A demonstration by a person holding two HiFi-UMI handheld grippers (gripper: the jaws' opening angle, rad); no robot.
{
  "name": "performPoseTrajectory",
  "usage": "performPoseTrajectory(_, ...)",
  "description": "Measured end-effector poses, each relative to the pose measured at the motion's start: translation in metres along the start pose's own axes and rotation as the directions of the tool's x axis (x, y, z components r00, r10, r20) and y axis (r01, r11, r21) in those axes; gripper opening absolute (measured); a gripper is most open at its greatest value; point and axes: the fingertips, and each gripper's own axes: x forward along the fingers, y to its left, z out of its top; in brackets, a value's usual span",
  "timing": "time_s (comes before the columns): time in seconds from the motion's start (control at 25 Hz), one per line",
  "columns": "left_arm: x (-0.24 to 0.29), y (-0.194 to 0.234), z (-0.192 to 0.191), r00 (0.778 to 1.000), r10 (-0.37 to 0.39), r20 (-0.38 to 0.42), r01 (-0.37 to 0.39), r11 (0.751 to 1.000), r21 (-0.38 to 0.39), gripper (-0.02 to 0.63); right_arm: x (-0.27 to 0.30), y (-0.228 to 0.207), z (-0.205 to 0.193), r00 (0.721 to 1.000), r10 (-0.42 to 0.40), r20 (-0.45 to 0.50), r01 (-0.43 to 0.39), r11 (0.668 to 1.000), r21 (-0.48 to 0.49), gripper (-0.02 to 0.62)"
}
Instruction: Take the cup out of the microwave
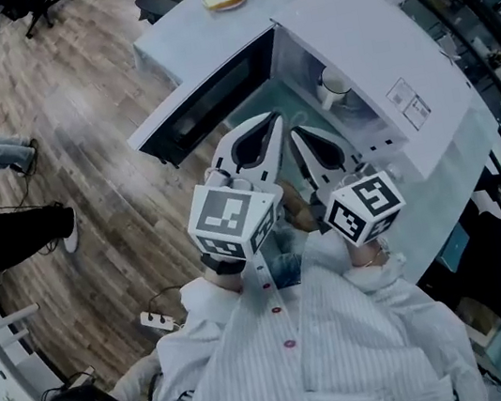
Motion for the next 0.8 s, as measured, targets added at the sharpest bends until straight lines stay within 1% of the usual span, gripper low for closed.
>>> performPoseTrajectory(0.24, 0.018, -0.001, -0.003, 0.998, -0.055, -0.023, 0.055, 0.998, 0.000, 0.009, 0.001, -0.016, 0.004, 0.999, -0.050, 0.013, 0.050, 0.999, 0.017, 0.035)
performPoseTrajectory(0.48, 0.041, -0.007, -0.002, 0.991, -0.129, -0.039, 0.129, 0.992, -0.003, 0.009, -0.007, -0.038, 0.011, 0.990, -0.140, 0.037, 0.138, 0.990, 0.039, 0.035)
performPoseTrajectory(0.64, 0.059, -0.012, -0.002, 0.973, -0.223, -0.065, 0.224, 0.975, 0.003, 0.009, -0.013, -0.053, 0.015, 0.971, -0.236, 0.051, 0.232, 0.971, 0.063, 0.035)
performPoseTrajectory(0.8, 0.075, -0.011, 0.002, 0.955, -0.286, -0.079, 0.287, 0.958, 0.000, 0.009, -0.014, -0.066, 0.021, 0.949, -0.309, 0.061, 0.304, 0.949, 0.086, 0.035)
